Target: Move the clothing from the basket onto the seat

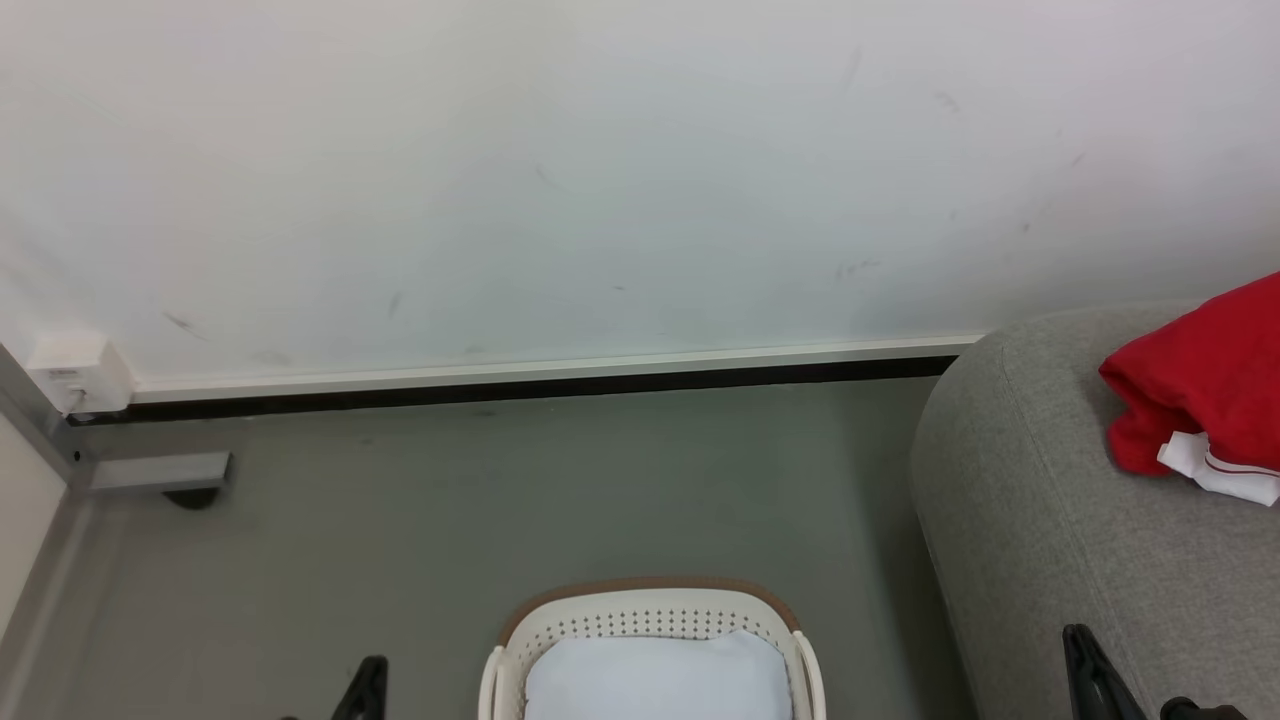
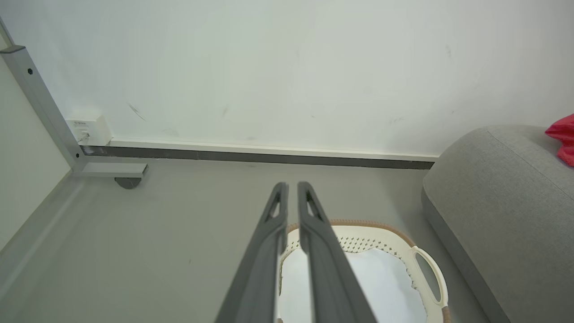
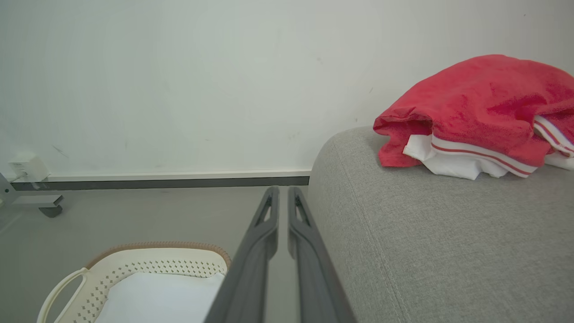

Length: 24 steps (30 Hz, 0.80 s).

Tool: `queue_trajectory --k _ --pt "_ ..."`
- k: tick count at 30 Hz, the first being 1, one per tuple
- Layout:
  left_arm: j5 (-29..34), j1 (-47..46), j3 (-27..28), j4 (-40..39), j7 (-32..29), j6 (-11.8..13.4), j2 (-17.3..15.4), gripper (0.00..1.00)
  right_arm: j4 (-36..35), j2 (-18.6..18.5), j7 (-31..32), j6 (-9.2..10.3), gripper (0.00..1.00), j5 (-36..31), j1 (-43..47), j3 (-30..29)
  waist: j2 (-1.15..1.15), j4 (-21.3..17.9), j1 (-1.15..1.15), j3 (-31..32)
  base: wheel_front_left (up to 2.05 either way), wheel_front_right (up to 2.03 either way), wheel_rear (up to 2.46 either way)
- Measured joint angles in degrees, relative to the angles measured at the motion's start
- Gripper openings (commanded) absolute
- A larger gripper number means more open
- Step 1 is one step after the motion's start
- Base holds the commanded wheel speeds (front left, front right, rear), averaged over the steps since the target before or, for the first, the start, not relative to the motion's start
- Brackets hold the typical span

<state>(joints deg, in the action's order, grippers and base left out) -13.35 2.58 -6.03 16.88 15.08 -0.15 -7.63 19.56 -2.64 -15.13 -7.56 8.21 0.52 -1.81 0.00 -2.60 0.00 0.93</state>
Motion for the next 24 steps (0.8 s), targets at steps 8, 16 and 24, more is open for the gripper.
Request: queue_trajectory --k 8,16,24 --pt "-6.78 0.03 1.18 0.87 -2.47 -0.59 0.75 0.0 0.71 0.36 2.52 0.0 0.0 7.43 0.04 -0.56 0.0 0.15 0.0 -0.06 0.0 0.0 0.0" --pt "-16.89 -0.91 2.49 0.29 -4.78 -1.44 1.27 0.0 -0.31 0.35 4.87 0.0 0.0 17.91 -0.35 -0.85 0.0 0.36 0.0 -0.15 0.0 0.0 0.0" --pt "-24.01 -1.59 3.69 -0.23 -6.73 -2.12 1.62 0.0 -0.98 0.35 6.75 0.0 0.0 25.46 -0.65 -1.31 0.0 0.52 0.0 -0.22 0.0 0.0 0.0"
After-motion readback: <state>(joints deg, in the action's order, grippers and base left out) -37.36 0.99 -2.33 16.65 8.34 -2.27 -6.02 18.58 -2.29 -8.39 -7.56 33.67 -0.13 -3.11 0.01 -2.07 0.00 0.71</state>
